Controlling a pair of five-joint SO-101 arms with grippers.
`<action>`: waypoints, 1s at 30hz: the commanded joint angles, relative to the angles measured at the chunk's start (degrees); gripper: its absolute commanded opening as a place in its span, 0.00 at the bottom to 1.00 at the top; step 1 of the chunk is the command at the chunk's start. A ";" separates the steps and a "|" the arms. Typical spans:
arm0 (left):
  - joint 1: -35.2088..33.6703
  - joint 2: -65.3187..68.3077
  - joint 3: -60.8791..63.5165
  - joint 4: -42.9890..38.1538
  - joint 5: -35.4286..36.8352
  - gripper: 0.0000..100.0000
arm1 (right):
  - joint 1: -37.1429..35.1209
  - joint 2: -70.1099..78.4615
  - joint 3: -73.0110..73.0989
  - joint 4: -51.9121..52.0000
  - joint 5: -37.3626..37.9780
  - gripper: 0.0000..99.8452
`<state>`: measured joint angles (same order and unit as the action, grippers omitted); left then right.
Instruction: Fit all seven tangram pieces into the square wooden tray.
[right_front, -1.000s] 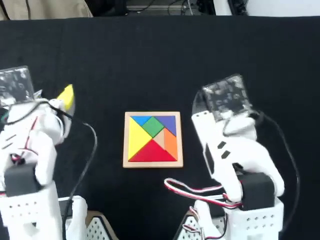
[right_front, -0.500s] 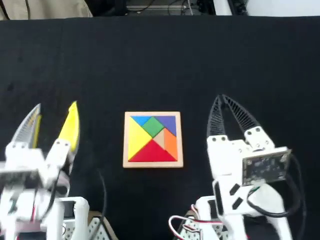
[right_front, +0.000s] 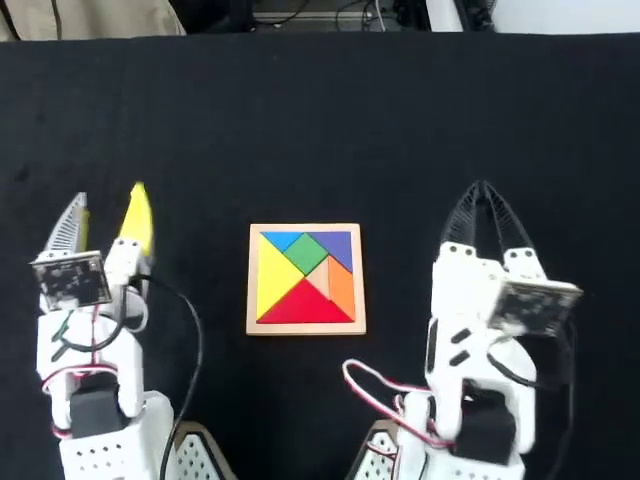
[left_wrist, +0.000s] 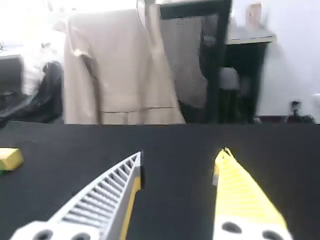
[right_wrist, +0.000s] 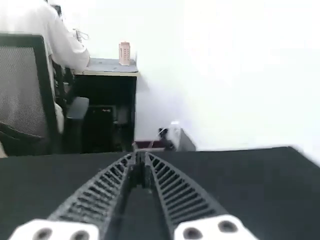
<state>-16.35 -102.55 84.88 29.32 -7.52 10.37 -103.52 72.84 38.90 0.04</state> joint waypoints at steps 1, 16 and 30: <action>8.48 -0.18 3.65 2.55 -0.53 0.24 | -0.35 -3.38 -3.30 4.48 -4.40 0.01; 2.95 1.67 12.62 17.67 -0.09 0.24 | -3.43 -3.21 23.69 7.56 16.70 0.01; 3.03 1.14 11.21 40.00 -0.18 0.24 | -7.21 -3.56 23.69 35.08 16.79 0.01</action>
<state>-12.57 -100.79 96.40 66.68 -7.52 4.04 -103.52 96.66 72.66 16.48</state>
